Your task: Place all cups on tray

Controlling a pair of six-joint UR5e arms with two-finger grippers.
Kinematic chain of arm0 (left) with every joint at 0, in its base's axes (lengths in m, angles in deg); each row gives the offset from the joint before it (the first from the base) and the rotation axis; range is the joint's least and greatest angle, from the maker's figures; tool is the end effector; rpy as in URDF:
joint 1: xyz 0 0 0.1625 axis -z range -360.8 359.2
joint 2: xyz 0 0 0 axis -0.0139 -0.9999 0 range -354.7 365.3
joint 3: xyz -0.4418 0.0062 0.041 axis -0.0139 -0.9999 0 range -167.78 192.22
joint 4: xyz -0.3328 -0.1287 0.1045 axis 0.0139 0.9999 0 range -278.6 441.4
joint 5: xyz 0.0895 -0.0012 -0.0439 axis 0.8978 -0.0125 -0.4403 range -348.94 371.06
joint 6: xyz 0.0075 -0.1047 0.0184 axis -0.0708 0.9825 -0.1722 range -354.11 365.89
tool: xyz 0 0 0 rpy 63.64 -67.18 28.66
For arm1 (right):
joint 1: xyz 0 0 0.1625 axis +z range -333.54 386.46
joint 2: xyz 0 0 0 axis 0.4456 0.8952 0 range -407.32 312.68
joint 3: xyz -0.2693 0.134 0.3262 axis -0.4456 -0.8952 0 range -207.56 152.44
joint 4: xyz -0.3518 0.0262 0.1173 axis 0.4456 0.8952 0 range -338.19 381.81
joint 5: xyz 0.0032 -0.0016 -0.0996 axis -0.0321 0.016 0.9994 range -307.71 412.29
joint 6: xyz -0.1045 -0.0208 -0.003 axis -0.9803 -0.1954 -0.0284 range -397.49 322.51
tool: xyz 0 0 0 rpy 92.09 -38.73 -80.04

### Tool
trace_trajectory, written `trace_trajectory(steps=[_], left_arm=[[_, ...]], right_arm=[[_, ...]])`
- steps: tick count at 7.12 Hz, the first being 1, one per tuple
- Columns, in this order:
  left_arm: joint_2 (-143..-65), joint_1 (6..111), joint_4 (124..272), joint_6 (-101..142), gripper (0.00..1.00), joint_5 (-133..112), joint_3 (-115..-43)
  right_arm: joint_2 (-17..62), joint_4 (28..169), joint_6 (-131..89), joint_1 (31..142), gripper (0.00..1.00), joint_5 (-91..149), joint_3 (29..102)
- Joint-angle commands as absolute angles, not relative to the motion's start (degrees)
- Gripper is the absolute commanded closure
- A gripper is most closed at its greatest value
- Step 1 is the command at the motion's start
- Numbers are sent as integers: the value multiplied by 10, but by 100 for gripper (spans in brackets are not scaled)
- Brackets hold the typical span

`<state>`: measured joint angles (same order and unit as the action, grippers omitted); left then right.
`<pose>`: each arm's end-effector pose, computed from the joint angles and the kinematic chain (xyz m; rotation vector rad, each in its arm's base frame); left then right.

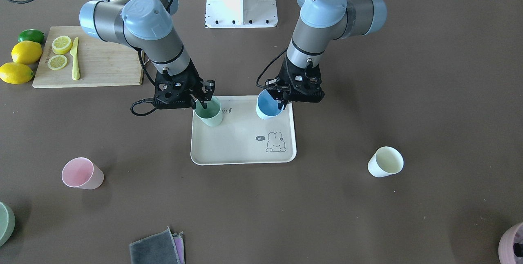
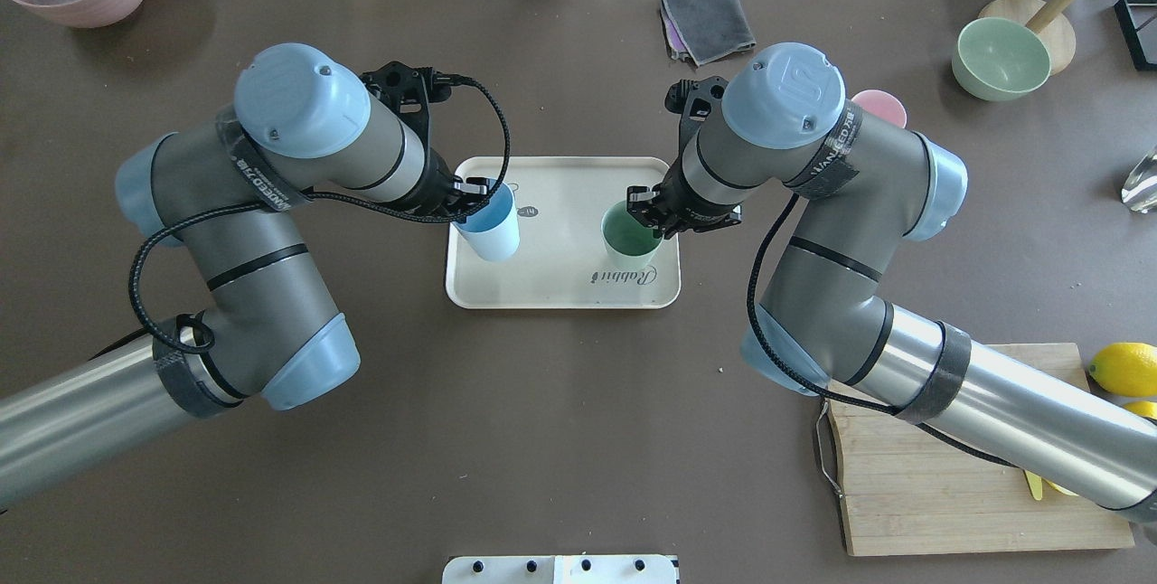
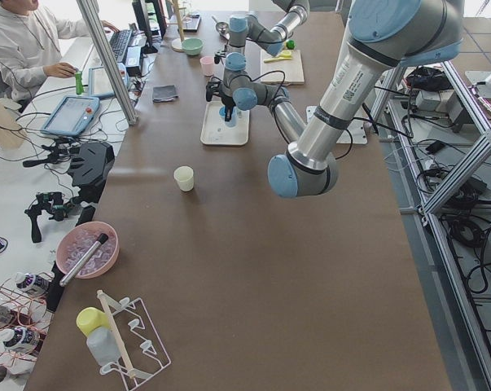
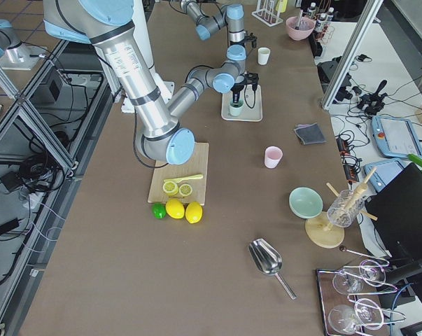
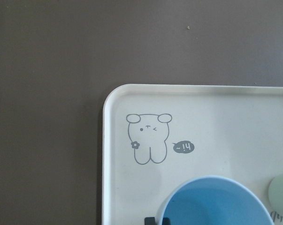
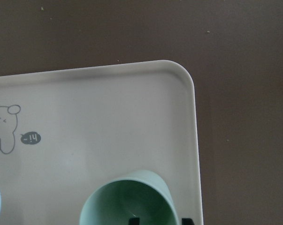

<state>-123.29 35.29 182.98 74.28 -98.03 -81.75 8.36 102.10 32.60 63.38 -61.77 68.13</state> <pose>0.4855 -0.4755 0.2528 0.1816 0.9675 -0.0745 -0.4694 -0.4651 0.2927 0.0610 -0.9379 0.0926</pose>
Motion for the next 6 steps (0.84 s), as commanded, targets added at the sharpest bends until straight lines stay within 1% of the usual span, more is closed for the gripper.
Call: trace_trajectory(steps=[1, 2, 3, 4, 5, 6], left_arm=[[-1242, 334, 1832, 748, 100, -956, -803], [-1241, 332, 1833, 748, 86, -953, -798], [-1240, 332, 1834, 749, 64, -952, -797], [-1240, 333, 1834, 748, 56, -952, -796], [-1239, 334, 1833, 745, 4, -951, -792], [-1239, 351, 1832, 748, 2, -951, -795]], right_arm=[[91, 1022, 322, 675, 0, -666, 695], [110, 1036, 284, 740, 0, -726, 713], [156, 1046, 195, 789, 0, -760, 737], [180, 1050, 118, 833, 0, -774, 727], [183, 1063, 75, 848, 0, -767, 700], [183, 1064, 47, 865, 0, -766, 663]])
